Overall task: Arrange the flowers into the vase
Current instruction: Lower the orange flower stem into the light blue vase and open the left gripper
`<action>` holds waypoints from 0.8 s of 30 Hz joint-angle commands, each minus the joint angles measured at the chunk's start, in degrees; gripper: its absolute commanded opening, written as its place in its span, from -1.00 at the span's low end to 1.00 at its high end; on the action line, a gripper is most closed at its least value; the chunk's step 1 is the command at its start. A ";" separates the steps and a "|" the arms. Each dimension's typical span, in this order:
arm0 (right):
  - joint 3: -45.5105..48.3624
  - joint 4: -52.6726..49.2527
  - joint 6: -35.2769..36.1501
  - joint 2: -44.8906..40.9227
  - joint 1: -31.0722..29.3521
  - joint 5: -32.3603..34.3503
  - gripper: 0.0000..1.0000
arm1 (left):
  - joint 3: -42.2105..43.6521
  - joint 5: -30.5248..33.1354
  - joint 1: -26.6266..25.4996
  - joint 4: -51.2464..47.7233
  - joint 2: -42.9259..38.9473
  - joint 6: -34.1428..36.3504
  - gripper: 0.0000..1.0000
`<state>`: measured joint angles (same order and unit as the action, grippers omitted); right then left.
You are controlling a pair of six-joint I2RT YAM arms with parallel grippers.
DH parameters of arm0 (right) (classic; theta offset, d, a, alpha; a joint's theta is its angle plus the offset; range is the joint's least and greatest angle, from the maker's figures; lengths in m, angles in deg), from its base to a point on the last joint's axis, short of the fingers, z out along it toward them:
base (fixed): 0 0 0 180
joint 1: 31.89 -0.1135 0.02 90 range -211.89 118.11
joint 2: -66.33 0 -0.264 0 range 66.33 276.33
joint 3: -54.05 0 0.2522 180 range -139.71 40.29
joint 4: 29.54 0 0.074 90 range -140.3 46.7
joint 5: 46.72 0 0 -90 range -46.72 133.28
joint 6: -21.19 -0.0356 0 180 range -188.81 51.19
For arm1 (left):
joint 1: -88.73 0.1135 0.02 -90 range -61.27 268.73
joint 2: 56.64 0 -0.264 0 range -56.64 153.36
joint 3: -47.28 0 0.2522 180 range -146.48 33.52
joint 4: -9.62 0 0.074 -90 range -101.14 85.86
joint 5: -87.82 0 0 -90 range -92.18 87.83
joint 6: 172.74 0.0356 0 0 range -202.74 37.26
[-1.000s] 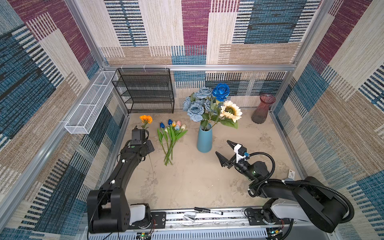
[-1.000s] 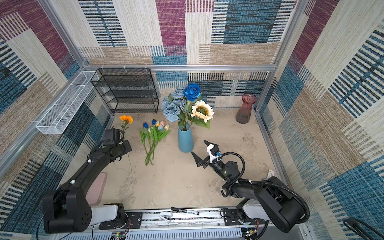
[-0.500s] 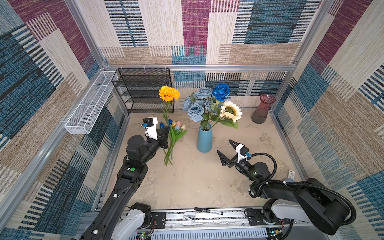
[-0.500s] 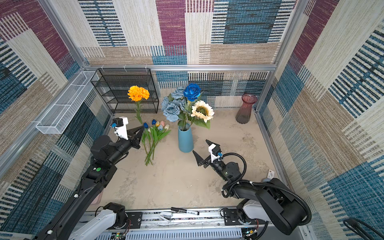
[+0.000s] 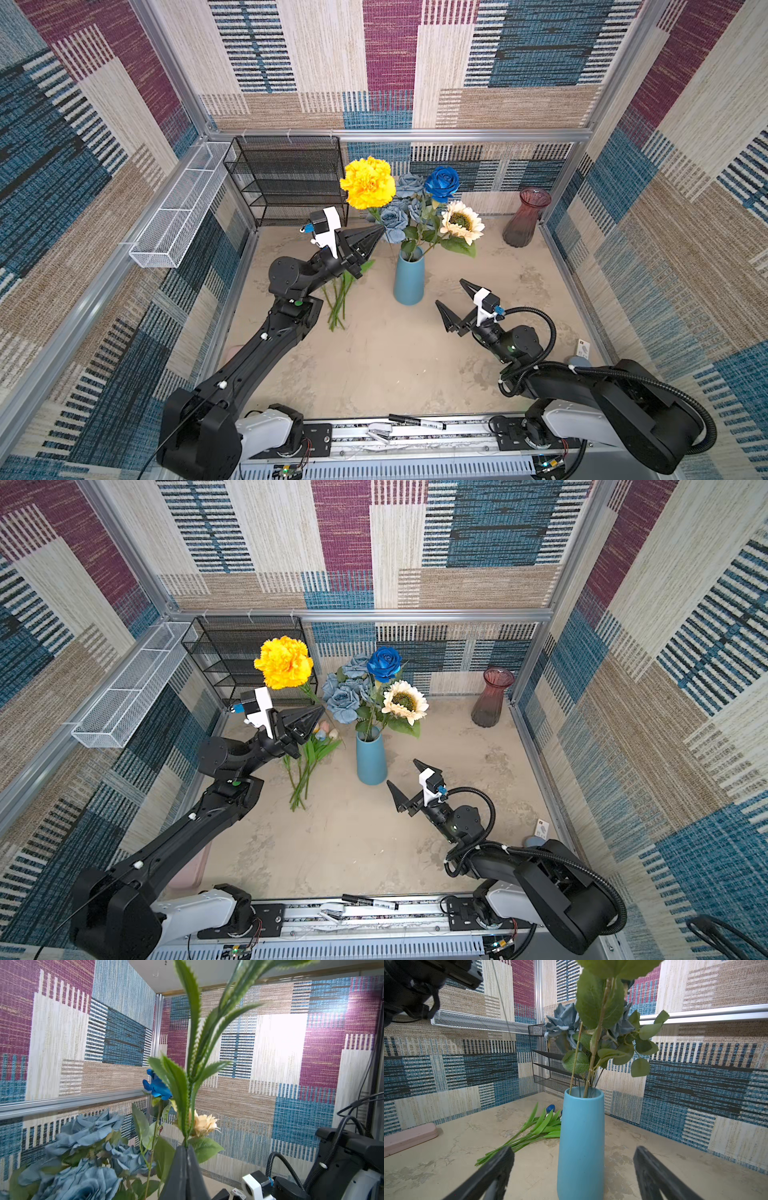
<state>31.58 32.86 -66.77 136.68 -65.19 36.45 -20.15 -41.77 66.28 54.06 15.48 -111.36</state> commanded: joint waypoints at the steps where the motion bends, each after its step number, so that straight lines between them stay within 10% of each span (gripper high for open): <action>1: 0.27 1.56 0.32 -0.51 0.07 0.85 0.87 | -2.62 -1.96 -1.12 8.16 2.94 -1.73 -1.00; 24: 0.80 1.62 0.75 -1.75 -0.03 1.07 0.87 | -5.40 4.35 -3.09 5.12 15.60 9.67 -1.00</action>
<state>32.26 32.79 -66.31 135.08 -65.19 37.31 -25.90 -39.34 63.13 57.99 30.41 -104.94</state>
